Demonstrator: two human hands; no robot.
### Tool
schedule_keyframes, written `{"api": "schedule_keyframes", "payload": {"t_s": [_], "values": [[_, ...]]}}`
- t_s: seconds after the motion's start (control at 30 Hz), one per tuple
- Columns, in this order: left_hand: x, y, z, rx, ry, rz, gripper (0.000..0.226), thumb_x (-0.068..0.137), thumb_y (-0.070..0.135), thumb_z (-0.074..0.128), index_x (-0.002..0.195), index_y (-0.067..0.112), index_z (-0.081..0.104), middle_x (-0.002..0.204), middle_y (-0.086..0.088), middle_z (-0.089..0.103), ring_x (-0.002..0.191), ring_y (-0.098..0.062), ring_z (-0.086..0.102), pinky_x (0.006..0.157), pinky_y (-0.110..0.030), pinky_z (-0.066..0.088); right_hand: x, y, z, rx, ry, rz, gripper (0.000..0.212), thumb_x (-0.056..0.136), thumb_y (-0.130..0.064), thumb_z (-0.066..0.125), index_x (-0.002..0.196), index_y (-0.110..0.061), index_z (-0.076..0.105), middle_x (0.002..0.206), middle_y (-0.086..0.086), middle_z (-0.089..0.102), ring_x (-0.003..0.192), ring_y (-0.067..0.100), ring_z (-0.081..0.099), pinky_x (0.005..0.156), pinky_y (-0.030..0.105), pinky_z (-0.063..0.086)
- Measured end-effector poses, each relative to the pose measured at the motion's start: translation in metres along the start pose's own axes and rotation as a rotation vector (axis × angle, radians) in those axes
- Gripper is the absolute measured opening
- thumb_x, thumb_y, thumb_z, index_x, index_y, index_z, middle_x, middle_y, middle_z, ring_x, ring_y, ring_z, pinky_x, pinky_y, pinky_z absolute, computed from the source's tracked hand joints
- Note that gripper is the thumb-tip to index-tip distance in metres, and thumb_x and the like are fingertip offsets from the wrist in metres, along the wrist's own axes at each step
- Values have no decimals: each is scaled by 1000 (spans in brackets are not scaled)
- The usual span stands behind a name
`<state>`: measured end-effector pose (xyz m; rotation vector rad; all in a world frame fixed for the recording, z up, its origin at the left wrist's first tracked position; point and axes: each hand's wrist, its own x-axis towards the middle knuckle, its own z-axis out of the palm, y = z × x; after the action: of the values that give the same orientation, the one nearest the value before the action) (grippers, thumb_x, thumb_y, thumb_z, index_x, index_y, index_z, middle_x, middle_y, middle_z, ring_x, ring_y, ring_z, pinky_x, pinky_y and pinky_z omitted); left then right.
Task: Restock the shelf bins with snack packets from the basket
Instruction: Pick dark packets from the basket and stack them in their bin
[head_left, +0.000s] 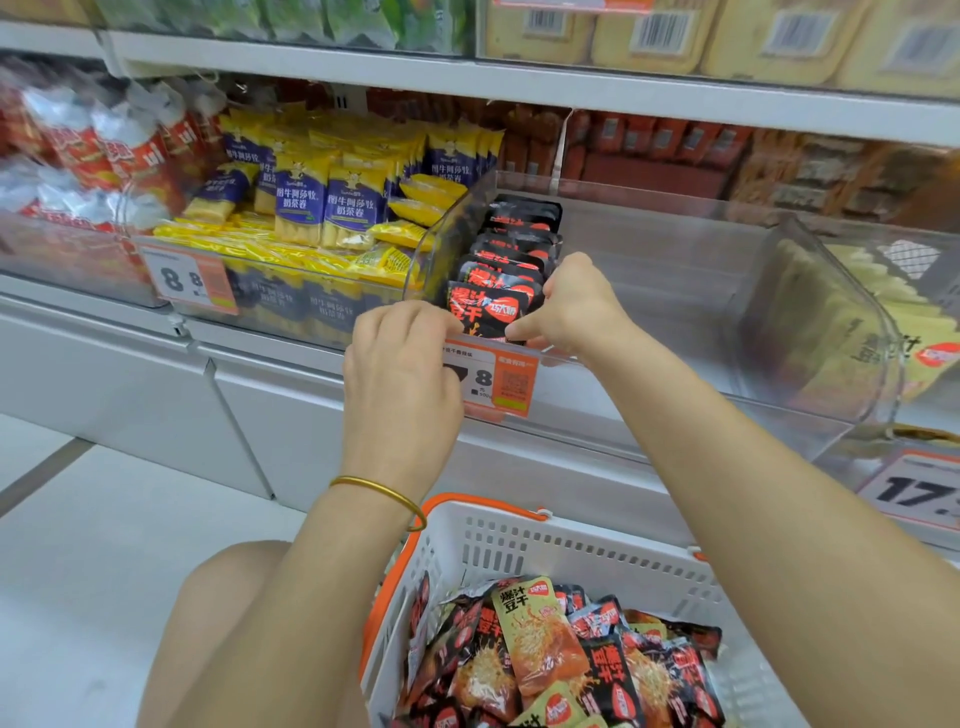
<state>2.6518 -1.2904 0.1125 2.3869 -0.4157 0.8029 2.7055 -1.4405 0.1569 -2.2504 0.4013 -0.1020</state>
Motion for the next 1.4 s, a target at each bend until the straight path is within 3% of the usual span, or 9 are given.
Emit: {"api": "schedule_keyframes", "payload": {"t_s": [0.23,0.37,0.5,0.73,0.87,1.03,1.2,1.27,1.4], "values": [[-7,-2,-14,-178,-108,-55,26,73,4,42,84,20,59,86,1,63,89,-30,55,81,-38,42,-60,4,-20,53,205,-320,36,76,-13,76,74,-23,41,78,2,58,74,25,63,62,39,52],[-17,-10,-10,-18,-535,-143,26,85,7,46,97,20,65,104,-3,66,101,-26,57,87,-39,47,-98,57,17,42,-182,-211,22,83,-5,67,71,-17,52,62,1,58,49,15,60,44,29,49],[-23,-7,-6,132,-817,-175,28,93,14,41,112,21,60,121,-5,60,109,-27,53,91,-35,45,-91,143,107,-213,-563,152,15,93,-17,56,82,-7,54,81,20,67,69,32,68,58,36,57],[-27,-11,11,162,-943,-164,29,93,12,42,117,18,58,124,-7,57,113,-28,52,97,-40,44,-111,213,197,-144,-508,339,24,89,-6,59,113,-5,62,121,9,59,109,25,56,91,32,48],[-26,-16,16,197,-1011,-111,30,93,9,43,118,19,59,125,-5,57,114,-25,52,99,-38,42,-95,200,154,-175,-469,186,29,82,8,55,96,-18,55,97,3,53,95,25,55,75,31,46],[-25,-6,19,137,-1090,-103,44,95,19,50,138,18,41,139,-6,47,124,-24,47,102,-34,40,-96,153,53,17,-526,38,38,87,3,59,110,-18,37,87,1,51,59,15,50,44,19,38],[-22,10,16,-175,-976,-193,33,89,23,63,119,14,52,102,-5,56,91,-19,55,77,-28,47,-105,112,0,317,-477,-41,31,83,5,65,101,-15,50,80,8,71,68,20,65,65,34,51],[-15,15,9,-373,-880,-254,8,89,12,62,93,13,55,80,-6,54,66,-15,53,54,-22,42,-104,104,-9,400,-420,-42,29,80,4,68,99,-13,54,74,6,70,65,18,66,60,32,53],[7,26,-9,-627,-602,-273,16,90,4,57,81,15,49,69,-5,53,41,1,47,43,-15,40,-101,79,-27,379,-349,-160,29,77,5,70,94,-15,58,69,-10,70,61,2,64,44,17,45]]}}
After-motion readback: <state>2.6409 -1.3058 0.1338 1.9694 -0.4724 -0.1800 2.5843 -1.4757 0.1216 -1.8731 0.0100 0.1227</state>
